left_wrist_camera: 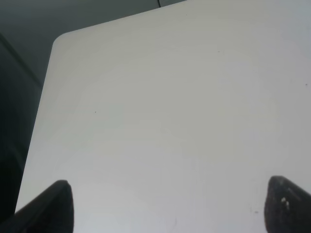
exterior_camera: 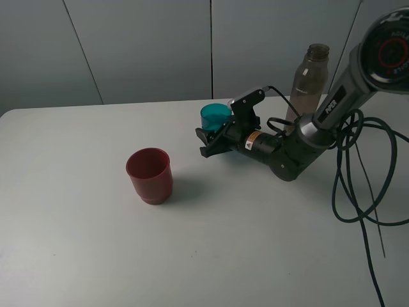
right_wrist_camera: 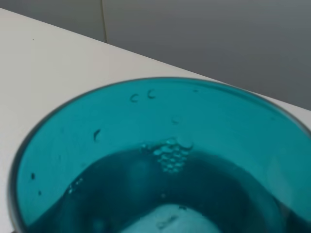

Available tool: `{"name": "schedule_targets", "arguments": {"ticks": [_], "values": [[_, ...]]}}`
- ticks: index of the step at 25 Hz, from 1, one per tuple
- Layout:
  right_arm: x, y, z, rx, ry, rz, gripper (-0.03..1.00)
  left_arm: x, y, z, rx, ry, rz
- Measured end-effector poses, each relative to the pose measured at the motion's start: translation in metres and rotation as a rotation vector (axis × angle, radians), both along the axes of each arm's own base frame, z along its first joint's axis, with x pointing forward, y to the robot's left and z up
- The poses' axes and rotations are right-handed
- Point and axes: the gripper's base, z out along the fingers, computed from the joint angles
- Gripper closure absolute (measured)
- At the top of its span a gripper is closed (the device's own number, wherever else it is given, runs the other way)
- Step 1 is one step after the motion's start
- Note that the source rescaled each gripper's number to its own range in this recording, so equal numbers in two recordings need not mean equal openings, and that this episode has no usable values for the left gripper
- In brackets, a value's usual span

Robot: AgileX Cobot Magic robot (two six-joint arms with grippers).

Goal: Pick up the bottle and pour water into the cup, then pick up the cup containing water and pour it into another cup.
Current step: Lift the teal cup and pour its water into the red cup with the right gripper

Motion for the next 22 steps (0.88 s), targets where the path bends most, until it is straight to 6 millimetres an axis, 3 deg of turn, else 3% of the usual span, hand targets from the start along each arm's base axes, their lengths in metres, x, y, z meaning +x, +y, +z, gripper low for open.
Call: {"name": "schedule_targets", "arguments": {"ticks": [5,16,22], "values": [[0.001,0.001,0.009,-0.014,0.000,0.007,0.92,0.000,0.000,0.000,0.000,0.000,0.000],[0.003,0.011,0.063,0.011,-0.129,0.091,0.92,0.000,0.000,0.000,0.000,0.000,0.000],[-0.008,0.029,0.067,0.007,-0.141,0.153,0.92,0.000,0.000,0.000,0.000,0.000,0.000]]}}
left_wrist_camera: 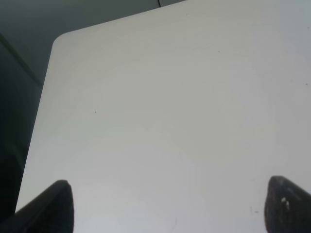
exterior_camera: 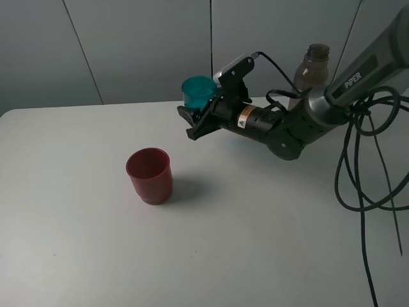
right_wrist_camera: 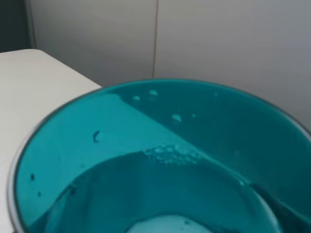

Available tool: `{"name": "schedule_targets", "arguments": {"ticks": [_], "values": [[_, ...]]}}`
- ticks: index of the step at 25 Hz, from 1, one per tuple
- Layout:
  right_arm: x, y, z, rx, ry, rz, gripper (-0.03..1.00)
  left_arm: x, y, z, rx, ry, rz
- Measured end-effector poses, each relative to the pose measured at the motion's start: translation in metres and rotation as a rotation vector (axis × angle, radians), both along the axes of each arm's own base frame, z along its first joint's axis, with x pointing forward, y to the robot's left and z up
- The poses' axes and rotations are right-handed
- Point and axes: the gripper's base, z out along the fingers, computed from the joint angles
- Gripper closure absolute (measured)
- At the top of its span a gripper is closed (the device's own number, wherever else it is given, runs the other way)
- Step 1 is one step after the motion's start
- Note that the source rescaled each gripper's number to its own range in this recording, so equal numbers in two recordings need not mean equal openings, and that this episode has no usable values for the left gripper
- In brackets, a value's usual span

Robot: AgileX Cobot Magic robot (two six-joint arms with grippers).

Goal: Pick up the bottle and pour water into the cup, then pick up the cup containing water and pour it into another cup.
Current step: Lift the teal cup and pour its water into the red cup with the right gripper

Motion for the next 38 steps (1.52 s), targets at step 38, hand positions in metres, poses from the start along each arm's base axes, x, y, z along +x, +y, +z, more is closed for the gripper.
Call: {"name": "schedule_targets", "arguments": {"ticks": [38], "values": [[-0.037,0.048,0.003,-0.430,-0.550,0.303,0.92,0.000,0.000,0.000,0.000,0.000,0.000]]}}
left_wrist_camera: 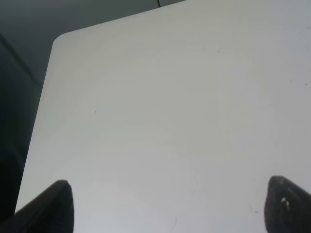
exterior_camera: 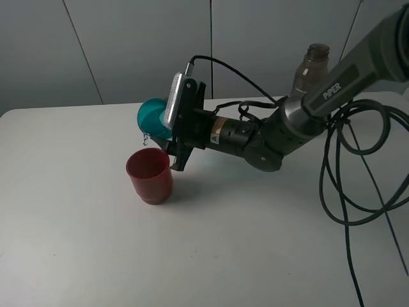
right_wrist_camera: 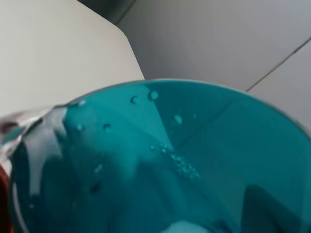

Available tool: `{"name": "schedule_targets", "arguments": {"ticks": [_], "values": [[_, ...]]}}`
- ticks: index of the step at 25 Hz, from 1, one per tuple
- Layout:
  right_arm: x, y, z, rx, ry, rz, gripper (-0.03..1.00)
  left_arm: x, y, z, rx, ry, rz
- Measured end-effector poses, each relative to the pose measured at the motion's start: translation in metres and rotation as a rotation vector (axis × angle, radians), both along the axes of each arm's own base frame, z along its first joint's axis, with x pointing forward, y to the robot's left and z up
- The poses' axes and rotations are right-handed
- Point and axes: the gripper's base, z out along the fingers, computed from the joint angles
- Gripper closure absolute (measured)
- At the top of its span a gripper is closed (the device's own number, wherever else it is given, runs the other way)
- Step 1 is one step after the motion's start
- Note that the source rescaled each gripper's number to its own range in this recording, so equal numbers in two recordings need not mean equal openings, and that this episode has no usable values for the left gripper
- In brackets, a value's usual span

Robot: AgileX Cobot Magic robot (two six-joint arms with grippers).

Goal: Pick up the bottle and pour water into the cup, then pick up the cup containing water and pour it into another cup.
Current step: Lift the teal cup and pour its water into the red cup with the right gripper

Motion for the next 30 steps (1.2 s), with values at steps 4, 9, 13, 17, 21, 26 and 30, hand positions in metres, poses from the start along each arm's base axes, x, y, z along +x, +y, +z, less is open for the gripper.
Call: {"name": "schedule_targets", "arguments": {"ticks": [4,9,13,17,21,26,30], "values": [[-0.001,0.001,0.000,-0.070,-0.108,0.027,0.92,0.000,0.000,0.000,0.000,0.000,0.000],[-0.001,0.001,0.000,-0.158,-0.245,0.058,0.92,0.000,0.000,0.000,0.000,0.000,0.000],[-0.001,0.001,0.000,-0.212,-0.330,0.072,0.92,0.000,0.000,0.000,0.000,0.000,0.000],[0.000,0.001,0.001,-0.247,-0.393,0.071,0.92,0.000,0.000,0.000,0.000,0.000,0.000],[0.001,0.001,0.004,-0.245,-0.450,0.060,0.92,0.000,0.000,0.000,0.000,0.000,0.000],[0.004,0.001,0.008,-0.256,-0.519,0.043,0.92,0.000,0.000,0.000,0.000,0.000,0.000],[0.009,0.004,0.014,-0.263,-0.571,0.033,0.92,0.000,0.000,0.000,0.002,0.000,-0.001]]}}
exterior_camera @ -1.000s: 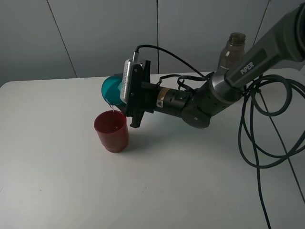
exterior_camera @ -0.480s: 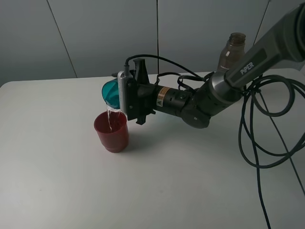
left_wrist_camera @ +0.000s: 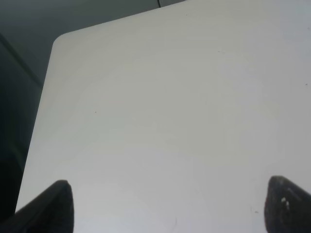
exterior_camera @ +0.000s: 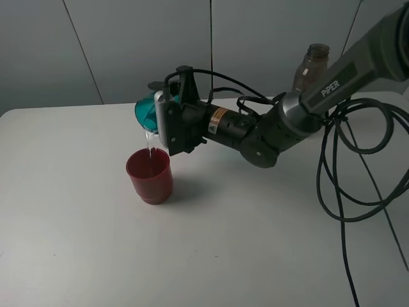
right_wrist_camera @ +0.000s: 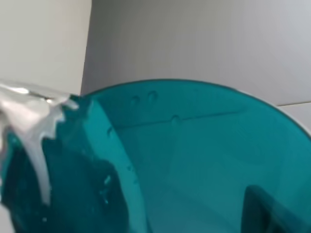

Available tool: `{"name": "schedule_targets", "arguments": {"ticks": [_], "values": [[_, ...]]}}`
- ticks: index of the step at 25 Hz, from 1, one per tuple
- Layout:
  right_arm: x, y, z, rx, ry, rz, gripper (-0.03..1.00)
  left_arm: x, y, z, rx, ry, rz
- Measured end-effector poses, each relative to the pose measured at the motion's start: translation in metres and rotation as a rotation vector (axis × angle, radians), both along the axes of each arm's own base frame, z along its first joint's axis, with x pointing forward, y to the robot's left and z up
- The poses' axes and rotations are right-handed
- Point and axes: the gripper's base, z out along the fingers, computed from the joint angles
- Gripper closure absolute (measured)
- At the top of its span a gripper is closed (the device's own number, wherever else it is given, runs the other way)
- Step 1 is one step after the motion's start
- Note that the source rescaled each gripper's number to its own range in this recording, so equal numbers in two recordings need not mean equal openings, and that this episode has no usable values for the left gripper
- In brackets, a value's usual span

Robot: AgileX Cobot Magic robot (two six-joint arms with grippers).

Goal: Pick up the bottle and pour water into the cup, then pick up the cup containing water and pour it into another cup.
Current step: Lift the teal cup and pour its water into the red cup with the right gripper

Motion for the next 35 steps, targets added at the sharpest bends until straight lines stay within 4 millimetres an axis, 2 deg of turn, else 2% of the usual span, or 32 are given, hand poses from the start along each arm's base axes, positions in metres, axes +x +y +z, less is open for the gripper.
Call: {"name": "schedule_targets", "arguments": {"ticks": [16,35], "values": [[0.0026,0.0023,0.0053,-0.096,-0.191,0.016,0.92,0.0000,0.0000,0.0000,0.002,0.000,-0.001],[-0.0042,0.0068,0.0060,-0.213,-0.400,0.117,0.92,0.0000,0.0000,0.0000,0.002,0.000,-0.001]]}}
